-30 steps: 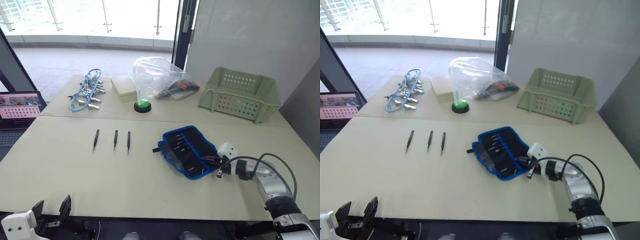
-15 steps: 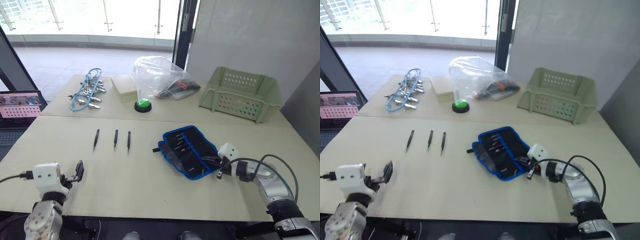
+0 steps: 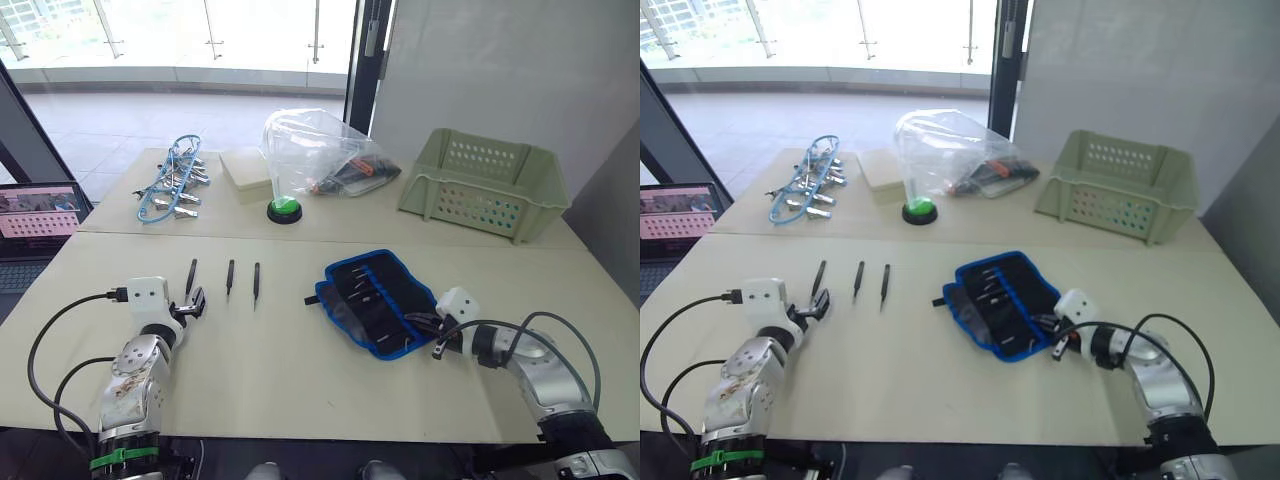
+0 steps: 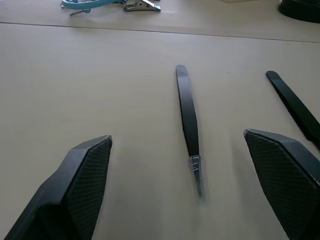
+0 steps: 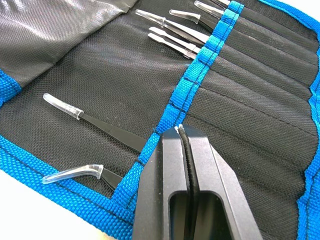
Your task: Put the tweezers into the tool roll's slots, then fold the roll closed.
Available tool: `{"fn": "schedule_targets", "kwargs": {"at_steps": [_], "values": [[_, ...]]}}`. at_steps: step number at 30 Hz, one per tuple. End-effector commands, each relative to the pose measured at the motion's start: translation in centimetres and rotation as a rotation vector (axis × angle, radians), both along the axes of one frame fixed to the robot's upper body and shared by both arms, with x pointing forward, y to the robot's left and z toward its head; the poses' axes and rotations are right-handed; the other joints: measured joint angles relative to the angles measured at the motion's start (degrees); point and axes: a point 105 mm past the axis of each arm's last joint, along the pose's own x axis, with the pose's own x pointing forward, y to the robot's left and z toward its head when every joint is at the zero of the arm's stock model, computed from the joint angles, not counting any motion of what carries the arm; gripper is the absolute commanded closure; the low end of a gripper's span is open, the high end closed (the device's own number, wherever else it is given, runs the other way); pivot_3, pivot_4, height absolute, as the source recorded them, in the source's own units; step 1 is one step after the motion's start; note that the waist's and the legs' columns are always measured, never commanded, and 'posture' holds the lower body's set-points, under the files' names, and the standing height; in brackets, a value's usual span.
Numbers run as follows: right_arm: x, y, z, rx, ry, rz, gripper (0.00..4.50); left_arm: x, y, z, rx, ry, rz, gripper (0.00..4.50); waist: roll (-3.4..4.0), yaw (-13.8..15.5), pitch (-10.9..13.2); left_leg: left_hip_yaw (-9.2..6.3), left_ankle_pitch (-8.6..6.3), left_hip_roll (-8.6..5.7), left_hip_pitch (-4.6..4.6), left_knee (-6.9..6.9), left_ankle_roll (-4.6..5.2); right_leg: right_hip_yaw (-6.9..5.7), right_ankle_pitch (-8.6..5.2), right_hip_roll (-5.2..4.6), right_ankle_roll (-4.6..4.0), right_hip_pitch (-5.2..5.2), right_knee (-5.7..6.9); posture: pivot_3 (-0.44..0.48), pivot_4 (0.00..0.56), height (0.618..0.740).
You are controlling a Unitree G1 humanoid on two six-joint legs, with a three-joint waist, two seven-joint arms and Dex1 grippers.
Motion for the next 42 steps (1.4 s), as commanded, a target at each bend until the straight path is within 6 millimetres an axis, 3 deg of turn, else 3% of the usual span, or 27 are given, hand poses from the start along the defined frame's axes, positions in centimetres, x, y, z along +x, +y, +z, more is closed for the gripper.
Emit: {"fn": "schedule_targets", "kwargs": {"at_steps": [1,7,13,19,23,26,30,33,36,39,42], "values": [[-2.0,-0.7,-4.3,-0.045,0.181,-0.039,4.5,1.1,-0.8,0.4,-0.031,0.0,-0.004,0.61,0.0,0.13,0.0,0.0,0.0,0.0,0.0,0.0,0.0,0.0,0.01,0.0,0.01,0.0,0.0,0.0,0.15,0.74],[-1.9,-0.4,-4.3,-0.046,0.177,-0.037,4.5,2.2,-2.2,-0.8,-0.061,0.065,-0.023,2.56,0.1,0.24,-0.06,0.0,0.01,-0.03,0.03,0.01,-0.01,0.0,0.02,0.0,0.02,0.04,0.03,0.0,0.15,0.74],[-1.7,-0.1,-4.3,-0.045,0.169,-0.034,4.5,2.0,-1.2,-0.1,-0.077,0.032,0.026,4.48,0.16,0.19,-0.09,0.01,0.01,-0.03,0.05,0.01,-0.02,0.0,0.02,0.0,0.03,0.06,0.04,0.0,0.15,0.74],[-1.7,0.1,-4.5,-0.04,0.168,-0.034,4.5,2.1,-0.6,2.5,-0.061,-0.068,0.005,4.48,0.19,-0.07,-0.11,0.0,0.03,-0.01,0.05,0.01,-0.05,0.01,0.03,0.03,0.02,0.03,0.07,0.0,0.15,0.74],[-1.5,0.1,-4.4,-0.034,0.162,-0.042,4.5,2.4,-0.9,5.6,0.014,-0.143,-0.058,4.48,0.13,-0.37,-0.08,0.0,0.03,0.0,0.02,0.01,-0.05,0.01,0.03,0.04,0.02,0.0,0.07,0.0,0.15,0.74],[-1.5,0.2,-4.5,-0.033,0.16,-0.044,4.5,2.6,-2.3,8.4,0.049,-0.223,-0.157,4.48,0.13,-0.52,-0.07,-0.01,0.03,0.0,0.01,0.01,-0.05,0.01,0.03,0.04,0.01,-0.01,0.09,0.0,0.15,0.74],[-1.6,0.5,-4.7,-0.022,0.158,-0.048,4.5,2.7,-2.6,10.6,0.108,-0.242,-0.199,4.48,0.13,-0.81,-0.08,0.01,0.03,0.0,0.02,0.01,-0.05,0.02,0.03,0.04,0.02,0.0,0.07,0.0,0.15,0.74],[-1.8,0.6,-4.9,-0.017,0.158,-0.052,4.5,2.7,-1.4,10.0,0.092,-0.193,-0.157,4.48,0.18,-1.17,-0.08,0.0,0.03,0.0,0.04,-0.01,-0.05,0.02,0.03,0.05,0.02,0.0,0.09,0.0,0.15,0.74],[-2.1,0.7,-5.2,-0.015,0.161,-0.052,4.5,2.3,-0.3,7.9,0.053,-0.088,-0.103,4.48,0.18,-1.2,-0.08,0.0,0.02,0.0,0.03,-0.02,-0.03,0.02,0.03,0.05,0.02,-0.02,0.09,0.0,0.15,0.74],[-2.2,0.8,-5.2,-0.016,0.162,-0.05,4.5,1.7,-0.2,5.7,-0.02,0.025,-0.049,3.62,0.16,-1.2,-0.09,-0.01,0.0,0.0,0.03,-0.02,0.0,0.03,0.03,0.04,0.02,-0.03,0.08,0.0,0.15,0.74],[-2.1,0.8,-5.1,-0.016,0.161,-0.048,4.5,1.3,-0.2,5.0,-0.065,0.076,0.005,2.61,0.0,-1.08,-0.05,-0.04,0.01,0.0,0.03,-0.01,-0.01,0.01,0.03,0.03,0.02,-0.02,0.12,0.0,0.15,0.74]]}}
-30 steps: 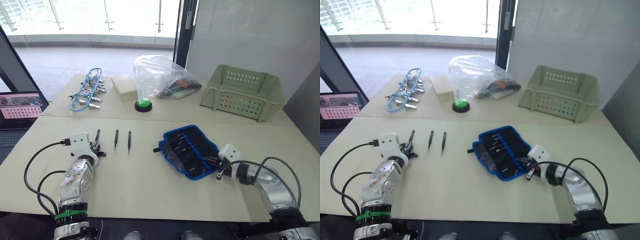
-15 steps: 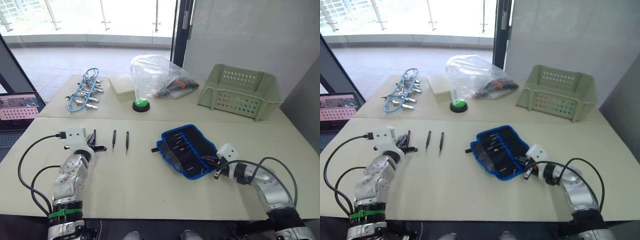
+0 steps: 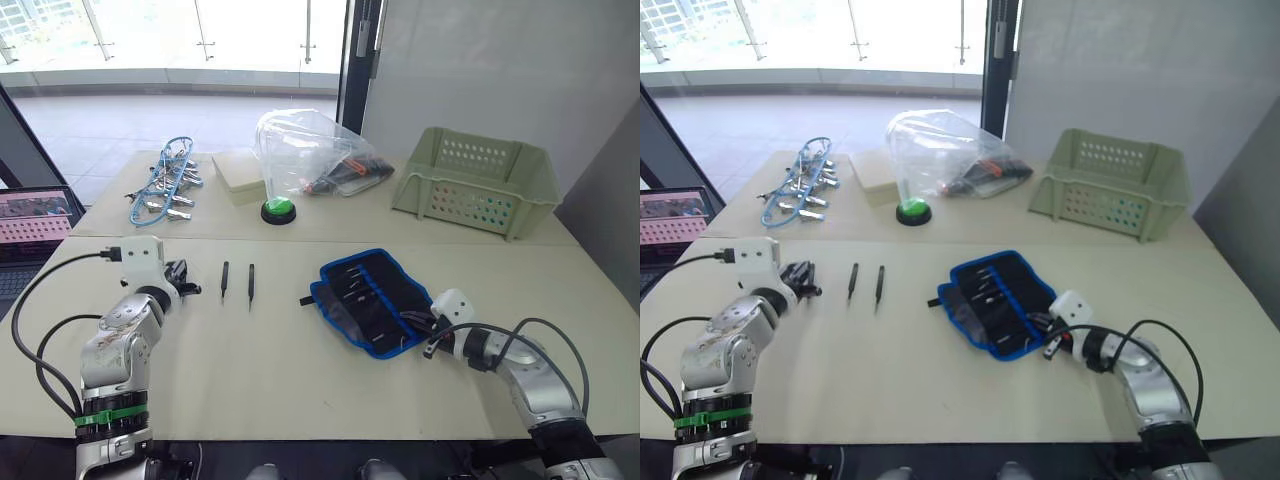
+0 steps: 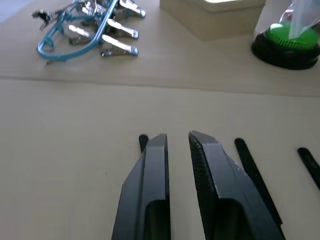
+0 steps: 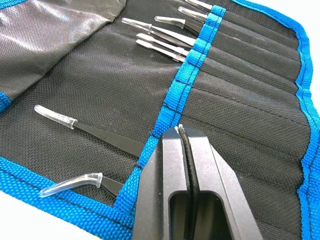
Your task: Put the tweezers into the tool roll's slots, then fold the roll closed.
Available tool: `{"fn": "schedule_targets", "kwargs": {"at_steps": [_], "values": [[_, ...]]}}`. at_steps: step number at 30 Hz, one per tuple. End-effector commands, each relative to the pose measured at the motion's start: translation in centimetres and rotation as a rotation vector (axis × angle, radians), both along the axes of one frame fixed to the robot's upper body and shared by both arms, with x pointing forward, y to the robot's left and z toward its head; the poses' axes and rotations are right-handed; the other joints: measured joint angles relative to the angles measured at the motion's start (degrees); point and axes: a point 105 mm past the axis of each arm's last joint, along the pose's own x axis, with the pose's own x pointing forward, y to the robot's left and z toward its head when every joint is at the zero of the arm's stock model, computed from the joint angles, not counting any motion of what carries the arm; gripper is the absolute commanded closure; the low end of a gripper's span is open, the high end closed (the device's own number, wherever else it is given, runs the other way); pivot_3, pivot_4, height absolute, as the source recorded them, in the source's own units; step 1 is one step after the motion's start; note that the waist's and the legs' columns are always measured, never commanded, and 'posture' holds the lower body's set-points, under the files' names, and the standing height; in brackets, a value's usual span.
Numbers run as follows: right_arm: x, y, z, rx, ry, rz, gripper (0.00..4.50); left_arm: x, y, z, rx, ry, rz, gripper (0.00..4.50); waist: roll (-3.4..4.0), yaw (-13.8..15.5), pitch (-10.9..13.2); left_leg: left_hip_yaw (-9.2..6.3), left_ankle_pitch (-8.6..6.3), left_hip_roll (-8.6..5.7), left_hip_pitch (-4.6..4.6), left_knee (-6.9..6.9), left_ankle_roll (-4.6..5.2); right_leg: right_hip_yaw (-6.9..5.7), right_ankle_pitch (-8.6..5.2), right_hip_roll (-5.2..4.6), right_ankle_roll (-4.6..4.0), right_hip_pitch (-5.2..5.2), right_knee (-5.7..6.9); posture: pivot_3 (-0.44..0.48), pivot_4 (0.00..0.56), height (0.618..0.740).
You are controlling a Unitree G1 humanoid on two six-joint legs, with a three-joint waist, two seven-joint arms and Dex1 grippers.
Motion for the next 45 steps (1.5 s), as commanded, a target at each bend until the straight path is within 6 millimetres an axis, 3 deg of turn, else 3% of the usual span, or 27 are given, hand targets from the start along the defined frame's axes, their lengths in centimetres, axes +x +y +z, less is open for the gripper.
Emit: {"fn": "schedule_targets", "kwargs": {"at_steps": [1,4,12,17,21,31,35,40,43,45], "values": [[-2.2,-0.1,-4.9,-0.061,0.192,0.011,4.5,-0.2,-0.1,1.0,-0.03,0.001,0.059,2.32,-0.09,0.06,0.02,-0.02,0.01,0.0,0.0,0.0,-0.01,-0.01,0.0,0.0,0.0,0.0,0.02,0.0,0.15,0.74],[-2.0,0.1,-4.8,-0.069,0.19,0.019,4.5,-0.1,-0.4,0.3,-0.081,0.044,0.092,1.34,-0.09,0.0,0.02,-0.03,0.01,0.0,0.0,0.0,-0.03,-0.01,0.0,0.0,0.0,0.0,0.05,0.0,0.15,0.74],[-2.0,0.2,-4.8,-0.069,0.192,0.023,4.5,0.3,-0.3,-1.3,-0.075,0.166,0.148,1.34,-0.1,-0.04,0.01,-0.02,0.01,0.0,0.01,0.0,-0.03,0.0,0.0,0.01,-0.01,-0.02,0.05,0.0,0.15,0.74],[-2.0,0.3,-4.8,-0.066,0.19,0.023,4.5,-0.3,0.9,-1.8,-0.02,0.217,0.217,1.34,-0.05,-0.14,-0.02,-0.01,0.01,-0.01,0.03,-0.01,-0.04,0.01,0.0,0.01,-0.01,-0.02,0.06,0.0,0.15,0.74],[-2.0,0.4,-4.9,-0.068,0.187,0.023,4.5,-0.5,0.6,-3.5,-0.03,0.292,0.202,1.34,0.1,-0.15,-0.11,0.0,0.0,-0.01,0.03,-0.01,-0.06,0.03,0.0,0.0,-0.01,-0.02,0.06,0.0,0.15,0.74],[-1.8,0.5,-4.7,-0.037,0.184,0.006,4.5,-1.1,0.0,-5.9,-0.054,0.35,0.172,4.46,0.81,-0.17,-0.57,0.06,-0.01,-0.02,0.12,-0.01,-0.07,0.07,0.0,0.0,0.0,0.05,0.07,0.0,0.15,0.74],[-1.7,0.7,-4.8,-0.046,0.185,0.013,4.5,-1.3,0.5,-5.8,-0.033,0.348,0.172,4.49,0.9,-0.21,-0.63,0.07,-0.01,-0.03,0.17,-0.01,-0.07,0.08,-0.01,0.0,0.0,0.08,0.07,0.0,0.15,0.74],[-1.6,0.8,-4.8,-0.045,0.183,0.013,4.5,-1.4,2.4,-3.4,0.046,0.254,0.199,4.49,0.89,-0.54,-0.62,0.07,-0.01,-0.02,0.18,-0.02,-0.07,0.11,-0.01,0.02,0.0,0.06,0.08,0.0,0.15,0.74],[-1.6,0.8,-4.8,-0.045,0.183,0.013,4.5,-0.6,2.6,-0.5,0.082,0.138,0.18,4.49,0.79,-0.57,-0.56,0.06,-0.01,-0.02,0.17,-0.02,-0.07,0.11,0.0,0.02,0.0,0.04,0.1,0.0,0.15,0.74],[-1.5,0.8,-4.8,-0.045,0.182,0.012,4.5,0.5,0.9,2.4,0.12,0.017,0.069,4.49,0.68,-0.53,-0.49,0.04,0.0,-0.01,0.09,-0.02,-0.09,0.09,0.0,0.04,-0.01,-0.04,0.14,0.0,0.15,0.74]]}}
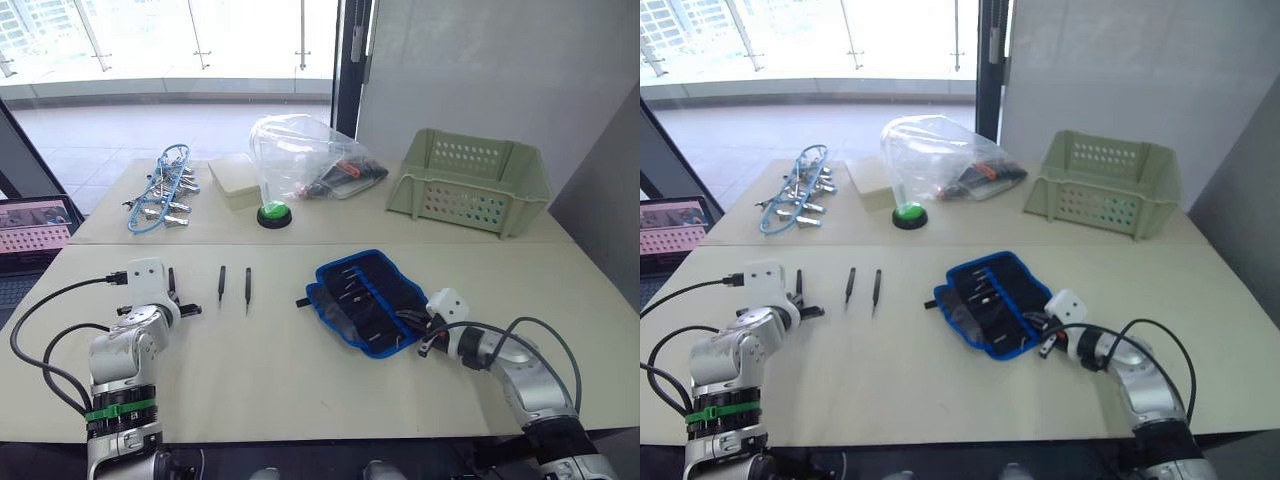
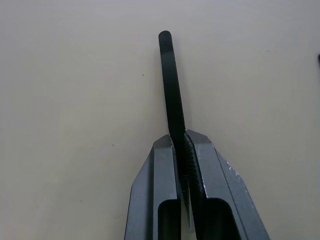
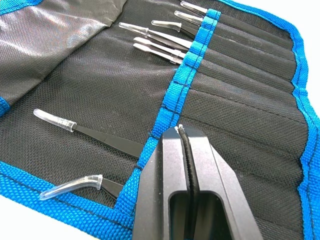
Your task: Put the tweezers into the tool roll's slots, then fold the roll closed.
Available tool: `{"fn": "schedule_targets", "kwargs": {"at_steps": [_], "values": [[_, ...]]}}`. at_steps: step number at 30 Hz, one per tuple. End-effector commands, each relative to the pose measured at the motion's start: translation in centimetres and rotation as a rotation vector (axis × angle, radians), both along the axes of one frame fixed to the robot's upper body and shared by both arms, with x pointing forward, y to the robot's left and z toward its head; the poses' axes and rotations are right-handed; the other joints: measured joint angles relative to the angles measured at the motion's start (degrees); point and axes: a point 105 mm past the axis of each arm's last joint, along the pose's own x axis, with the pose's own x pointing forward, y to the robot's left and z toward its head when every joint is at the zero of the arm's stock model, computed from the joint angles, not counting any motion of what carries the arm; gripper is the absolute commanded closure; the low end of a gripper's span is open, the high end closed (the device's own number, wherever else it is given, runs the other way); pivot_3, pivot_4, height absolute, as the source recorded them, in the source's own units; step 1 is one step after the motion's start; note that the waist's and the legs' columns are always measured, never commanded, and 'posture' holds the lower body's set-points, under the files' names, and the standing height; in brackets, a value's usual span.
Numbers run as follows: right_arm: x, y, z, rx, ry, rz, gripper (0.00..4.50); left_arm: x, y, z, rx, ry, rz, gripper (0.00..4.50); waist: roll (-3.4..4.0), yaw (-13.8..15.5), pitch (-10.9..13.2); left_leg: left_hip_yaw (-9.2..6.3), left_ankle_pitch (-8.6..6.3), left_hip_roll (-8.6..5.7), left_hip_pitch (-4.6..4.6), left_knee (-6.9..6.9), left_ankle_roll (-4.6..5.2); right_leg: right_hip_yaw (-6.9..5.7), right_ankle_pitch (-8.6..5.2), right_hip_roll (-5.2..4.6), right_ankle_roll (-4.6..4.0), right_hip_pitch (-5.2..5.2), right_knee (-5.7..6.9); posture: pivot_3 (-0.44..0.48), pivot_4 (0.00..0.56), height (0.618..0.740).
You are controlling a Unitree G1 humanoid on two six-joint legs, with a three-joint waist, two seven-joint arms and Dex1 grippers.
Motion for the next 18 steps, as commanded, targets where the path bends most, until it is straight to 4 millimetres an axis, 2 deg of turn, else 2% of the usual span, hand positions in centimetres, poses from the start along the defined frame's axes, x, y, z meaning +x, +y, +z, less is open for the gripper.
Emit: {"fn": "schedule_targets", "kwargs": {"at_steps": [1,4,5,6,8,10,14,18], "values": [[-1.9,0.1,-4.7,-0.058,0.182,0.009,4.5,1.7,-2.5,6.2,0.1,-0.235,-0.192,4.49,-0.22,0.12,0.13,0.0,0.0,0.0,0.0,0.0,0.0,0.0,0.0,0.0,0.0,-0.01,0.0,0.0,0.15,0.74],[-1.8,0.2,-4.7,-0.057,0.18,0.009,4.5,2.3,-5.2,8.7,0.125,-0.326,-0.344,4.49,-0.51,0.29,0.16,-0.01,0.04,0.0,-0.06,0.01,-0.08,-0.02,0.01,-0.02,-0.01,-0.03,0.01,0.0,0.15,0.74],[-1.7,0.3,-4.7,-0.059,0.18,0.009,4.5,2.6,-6.6,10.0,0.143,-0.376,-0.432,4.49,-0.54,0.31,0.14,0.0,0.05,0.0,-0.06,0.01,-0.09,-0.02,0.02,-0.03,-0.03,-0.02,-0.01,0.0,0.15,0.74],[-1.7,0.3,-4.7,-0.053,0.18,0.004,4.5,2.7,-8.9,11.8,0.206,-0.424,-0.567,4.49,-0.55,0.33,0.15,0.0,0.05,0.0,-0.05,0.01,-0.09,-0.02,0.04,-0.03,-0.03,0.01,-0.04,0.0,0.15,0.74],[-1.5,0.4,-4.5,-0.034,0.179,-0.009,4.5,2.6,-11.9,13.3,0.312,-0.451,-0.755,4.49,-0.59,0.19,0.18,0.0,0.06,0.01,-0.07,0.01,-0.1,-0.03,0.04,0.0,-0.04,-0.01,-0.03,0.0,0.15,0.74],[-1.6,0.5,-4.4,-0.029,0.174,-0.011,4.5,2.5,-13.7,13.0,0.311,-0.423,-0.882,4.49,-0.54,-0.17,0.18,0.03,0.05,0.02,-0.06,0.0,-0.1,-0.01,0.04,0.02,-0.05,-0.01,-0.03,0.0,0.15,0.74],[-1.9,0.6,-4.4,-0.036,0.167,-0.012,4.5,1.4,-17.8,11.1,0.345,-0.293,-1.179,4.49,-0.2,-0.84,0.23,0.05,0.04,0.01,-0.06,-0.09,-0.06,0.03,0.02,0.03,-0.03,-0.04,-0.07,0.0,0.15,0.74],[-2.3,0.6,-4.6,-0.032,0.165,-0.021,4.5,1.0,-20.9,9.2,0.317,-0.137,-1.359,4.49,-0.31,-0.8,0.31,0.04,0.04,0.01,-0.09,-0.14,-0.04,0.0,0.0,0.04,-0.01,-0.05,-0.08,0.0,0.15,0.74]]}}
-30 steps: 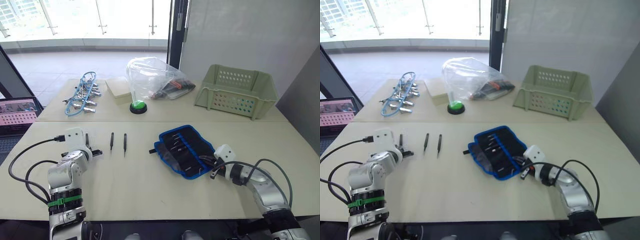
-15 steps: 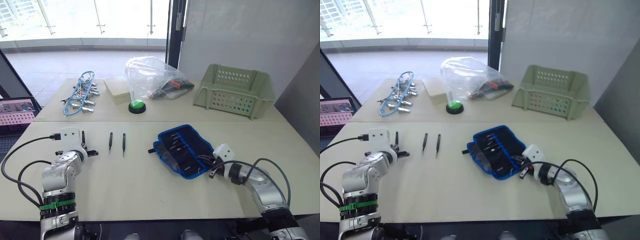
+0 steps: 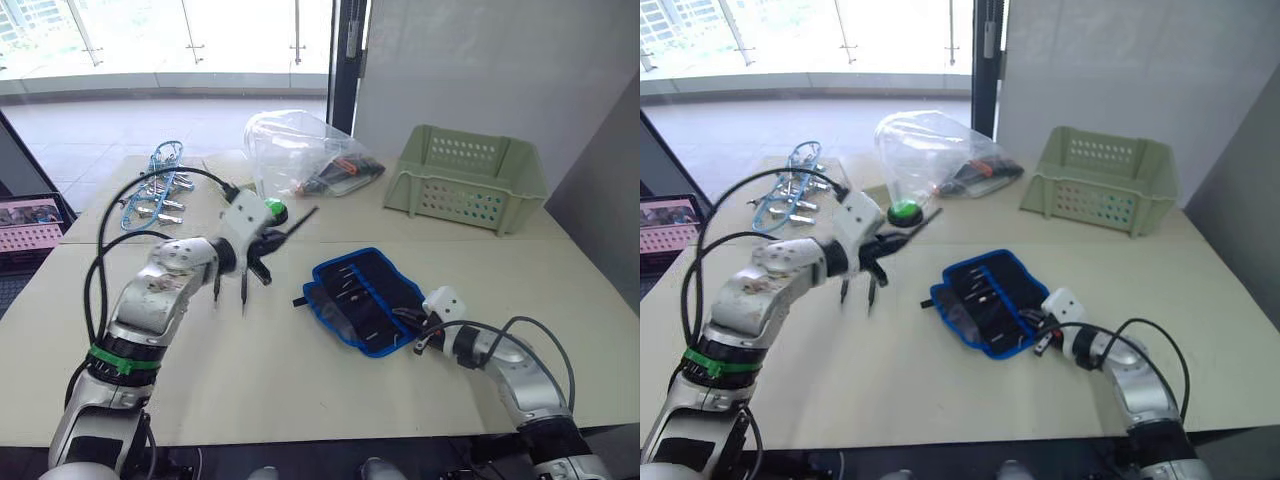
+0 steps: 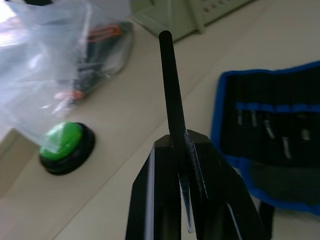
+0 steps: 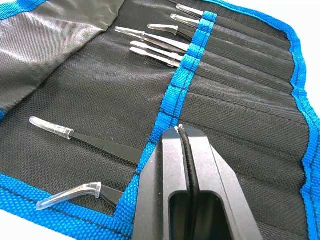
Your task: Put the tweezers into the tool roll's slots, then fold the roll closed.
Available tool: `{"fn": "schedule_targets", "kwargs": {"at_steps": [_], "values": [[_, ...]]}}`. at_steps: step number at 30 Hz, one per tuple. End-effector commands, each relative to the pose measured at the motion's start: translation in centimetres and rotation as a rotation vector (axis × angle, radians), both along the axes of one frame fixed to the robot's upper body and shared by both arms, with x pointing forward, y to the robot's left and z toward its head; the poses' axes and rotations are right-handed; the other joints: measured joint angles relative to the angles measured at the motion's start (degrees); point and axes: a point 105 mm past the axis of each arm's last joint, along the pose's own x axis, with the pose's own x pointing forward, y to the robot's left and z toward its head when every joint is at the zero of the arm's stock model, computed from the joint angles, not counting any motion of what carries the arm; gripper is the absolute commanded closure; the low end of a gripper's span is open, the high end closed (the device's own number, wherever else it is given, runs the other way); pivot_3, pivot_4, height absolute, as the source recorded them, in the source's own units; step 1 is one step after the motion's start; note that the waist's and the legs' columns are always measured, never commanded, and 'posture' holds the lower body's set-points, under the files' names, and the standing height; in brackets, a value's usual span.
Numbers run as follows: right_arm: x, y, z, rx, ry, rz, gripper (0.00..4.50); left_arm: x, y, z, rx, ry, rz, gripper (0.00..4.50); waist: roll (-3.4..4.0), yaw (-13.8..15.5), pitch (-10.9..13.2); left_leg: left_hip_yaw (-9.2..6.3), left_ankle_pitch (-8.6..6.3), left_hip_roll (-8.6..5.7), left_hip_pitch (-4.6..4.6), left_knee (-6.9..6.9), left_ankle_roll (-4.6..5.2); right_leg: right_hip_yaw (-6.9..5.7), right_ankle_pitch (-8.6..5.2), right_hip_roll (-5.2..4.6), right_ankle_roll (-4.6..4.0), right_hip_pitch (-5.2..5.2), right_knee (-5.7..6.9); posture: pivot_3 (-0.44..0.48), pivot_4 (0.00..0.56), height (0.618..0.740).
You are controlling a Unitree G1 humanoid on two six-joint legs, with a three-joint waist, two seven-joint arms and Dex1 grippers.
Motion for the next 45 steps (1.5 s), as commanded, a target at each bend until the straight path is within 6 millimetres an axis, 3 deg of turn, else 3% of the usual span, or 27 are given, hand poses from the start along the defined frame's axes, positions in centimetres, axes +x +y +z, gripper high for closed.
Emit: {"fn": "schedule_targets", "kwargs": {"at_steps": [1,9,15,20,37,45], "values": [[-2.3,0.1,-4.7,-0.049,0.184,-0.001,4.5,-0.3,-2.1,0.2,0.069,0.053,-0.12,4.49,-0.03,0.01,0.03,0.01,0.0,-0.01,-0.01,0.01,0.0,0.0,-0.01,0.0,0.02,0.0,0.0,0.0,0.15,0.74],[-2.5,0.6,-4.3,-0.033,0.166,-0.012,4.5,-1.7,-4.9,-2.5,0.181,0.222,-0.273,4.49,0.03,-0.14,0.06,0.01,-0.06,-0.01,-0.01,0.0,0.12,0.02,-0.11,0.0,0.07,-0.01,-0.01,0.0,0.15,0.74],[-2.5,0.6,-4.0,-0.028,0.162,-0.025,4.5,-1.1,-6.1,-4.9,0.229,0.27,-0.242,4.49,0.04,0.1,0.07,0.01,-0.11,-0.01,-0.04,0.01,0.21,0.02,-0.17,0.0,0.07,-0.03,-0.01,0.0,0.15,0.74],[-2.5,0.6,-3.9,-0.028,0.153,-0.042,4.5,-1.0,-7.2,-5.2,0.223,0.275,-0.24,4.49,0.04,0.04,0.08,0.01,-0.12,-0.01,-0.05,0.02,0.22,0.02,-0.17,0.0,0.07,-0.04,-0.01,0.0,0.15,0.74],[-2.9,0.6,-4.2,-0.03,0.158,-0.049,4.5,-0.8,-7.8,-6.4,0.27,0.295,-0.236,4.49,0.06,0.62,0.08,0.02,-0.12,-0.02,-0.04,0.06,0.23,0.02,-0.18,0.0,0.07,-0.03,0.03,0.0,0.15,0.74],[-3.0,0.9,-4.4,-0.036,0.169,-0.038,4.5,0.3,-10.2,-6.4,0.206,0.27,-0.237,4.49,0.05,0.82,0.08,0.03,-0.14,-0.02,-0.05,0.24,0.25,0.02,-0.18,0.01,0.07,-0.01,0.15,0.0,0.15,0.74]]}}
